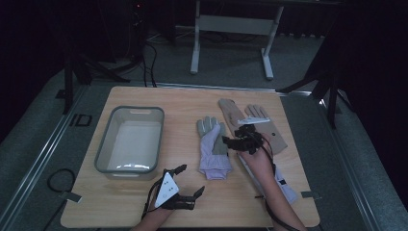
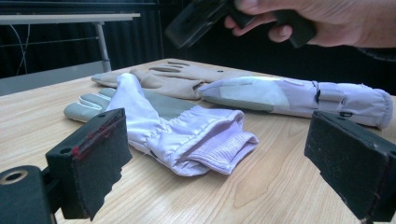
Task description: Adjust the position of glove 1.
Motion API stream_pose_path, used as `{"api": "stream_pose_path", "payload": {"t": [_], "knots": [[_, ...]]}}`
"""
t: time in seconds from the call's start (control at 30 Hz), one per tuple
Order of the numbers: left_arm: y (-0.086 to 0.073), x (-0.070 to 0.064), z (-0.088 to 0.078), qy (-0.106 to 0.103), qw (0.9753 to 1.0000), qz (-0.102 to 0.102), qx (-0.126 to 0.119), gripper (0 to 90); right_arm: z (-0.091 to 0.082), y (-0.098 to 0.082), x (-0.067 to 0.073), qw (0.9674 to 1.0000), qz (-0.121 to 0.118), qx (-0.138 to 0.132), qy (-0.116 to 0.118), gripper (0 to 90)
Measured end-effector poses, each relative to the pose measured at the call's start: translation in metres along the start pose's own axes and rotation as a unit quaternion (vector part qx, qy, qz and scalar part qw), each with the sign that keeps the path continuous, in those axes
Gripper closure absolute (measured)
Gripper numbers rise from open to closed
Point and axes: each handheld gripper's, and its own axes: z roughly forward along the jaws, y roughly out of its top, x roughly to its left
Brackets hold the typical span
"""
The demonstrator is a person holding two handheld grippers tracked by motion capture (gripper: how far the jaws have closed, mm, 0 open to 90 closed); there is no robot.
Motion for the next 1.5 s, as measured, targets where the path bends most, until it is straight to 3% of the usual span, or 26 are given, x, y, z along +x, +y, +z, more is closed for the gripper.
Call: {"api": "stream_pose_path", "payload": {"t": [0.03,0.27,0.33,0.43,0.6,0.77,0.97,1.03,1.13,1.2,1.27,1.47,1.5], "knots": [[0.000,0.000,0.000,0.000,1.0000,-0.002,0.000,6.7,-0.008,-0.005,-0.008,1.0000,0.003,-0.003,-0.003,40.7],[0.000,0.000,0.000,0.000,1.0000,-0.002,0.000,6.7,-0.027,-0.025,-0.026,1.0000,-0.008,0.004,0.003,40.5],[0.000,0.000,0.000,0.000,1.0000,-0.003,0.000,6.7,-0.033,-0.040,-0.033,0.9997,-0.020,0.009,0.006,39.9],[0.000,0.001,0.000,0.000,1.0000,-0.003,0.001,6.7,-0.036,-0.056,-0.039,0.9995,-0.024,0.017,0.007,40.7],[0.000,0.001,0.000,0.000,1.0000,-0.004,0.001,6.7,-0.045,-0.084,-0.048,0.9988,-0.023,0.033,0.028,43.8],[0.000,0.001,0.000,0.000,1.0000,-0.003,0.000,6.7,-0.059,-0.107,-0.059,0.9985,-0.038,0.026,0.031,45.4],[0.000,0.001,0.000,0.000,1.0000,-0.003,0.000,6.7,-0.059,-0.125,-0.068,0.9973,-0.049,0.051,0.022,43.7],[0.000,0.001,0.000,-0.001,1.0000,-0.003,0.000,6.7,-0.055,-0.130,-0.071,0.9972,-0.041,0.055,0.030,43.9],[0.000,0.001,0.000,0.000,1.0000,-0.002,0.001,6.7,-0.053,-0.136,-0.072,0.9962,-0.056,0.057,0.033,50.1],[0.000,0.001,0.000,0.000,1.0000,-0.002,0.001,6.7,-0.053,-0.137,-0.072,0.9963,-0.051,0.058,0.038,52.7],[0.000,0.000,0.000,0.001,1.0000,-0.001,0.001,6.7,-0.052,-0.138,-0.071,0.9959,-0.057,0.056,0.043,61.5],[0.000,0.000,0.000,0.001,1.0000,0.000,0.002,6.7,-0.054,-0.140,-0.065,0.9978,-0.031,0.052,0.029,72.7],[0.000,0.000,0.000,0.001,1.0000,0.000,0.001,6.7,-0.058,-0.139,-0.062,0.9984,-0.026,0.047,0.016,75.9]]}}
